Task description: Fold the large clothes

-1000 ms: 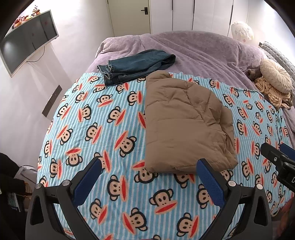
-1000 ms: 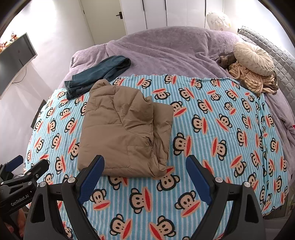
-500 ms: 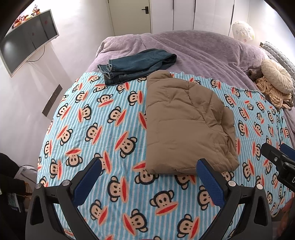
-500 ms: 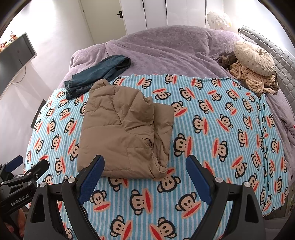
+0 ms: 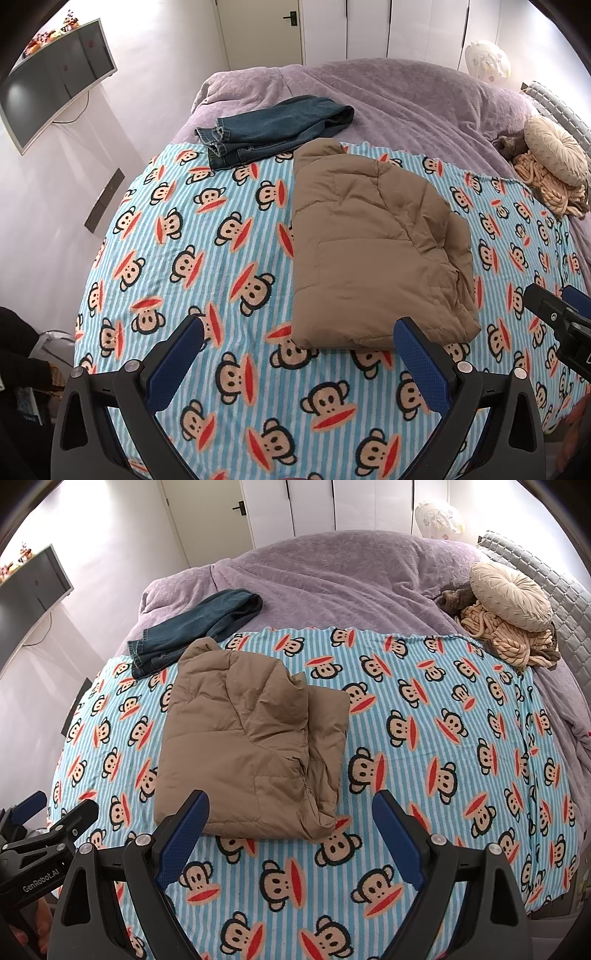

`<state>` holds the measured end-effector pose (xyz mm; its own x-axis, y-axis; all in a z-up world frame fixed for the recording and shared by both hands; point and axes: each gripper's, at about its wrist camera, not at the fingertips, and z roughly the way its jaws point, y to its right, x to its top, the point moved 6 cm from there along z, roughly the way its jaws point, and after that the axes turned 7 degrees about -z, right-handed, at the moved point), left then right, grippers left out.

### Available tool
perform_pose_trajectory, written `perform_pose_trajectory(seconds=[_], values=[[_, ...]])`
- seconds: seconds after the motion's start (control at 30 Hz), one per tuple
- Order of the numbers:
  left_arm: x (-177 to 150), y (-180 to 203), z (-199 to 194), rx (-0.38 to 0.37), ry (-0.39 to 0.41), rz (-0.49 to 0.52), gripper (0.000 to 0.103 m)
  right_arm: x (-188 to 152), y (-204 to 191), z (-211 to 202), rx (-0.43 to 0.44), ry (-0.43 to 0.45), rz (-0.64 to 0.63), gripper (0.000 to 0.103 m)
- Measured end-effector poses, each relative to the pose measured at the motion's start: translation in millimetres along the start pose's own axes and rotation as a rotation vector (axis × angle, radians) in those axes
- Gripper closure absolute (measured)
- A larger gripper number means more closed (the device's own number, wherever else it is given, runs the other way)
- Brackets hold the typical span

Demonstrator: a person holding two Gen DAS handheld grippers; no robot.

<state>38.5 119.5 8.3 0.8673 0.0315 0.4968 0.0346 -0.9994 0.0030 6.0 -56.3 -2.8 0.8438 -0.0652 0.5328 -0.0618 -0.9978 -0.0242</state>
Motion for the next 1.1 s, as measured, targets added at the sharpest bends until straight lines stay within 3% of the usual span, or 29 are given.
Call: perform_pose_trajectory(seconds=[1.1], values=[[8.8,-0.3,0.5,-0.003,0.008,0.024,0.000,3.2,1.2,2.0,0.010,-0.006,-0.025,0.011]])
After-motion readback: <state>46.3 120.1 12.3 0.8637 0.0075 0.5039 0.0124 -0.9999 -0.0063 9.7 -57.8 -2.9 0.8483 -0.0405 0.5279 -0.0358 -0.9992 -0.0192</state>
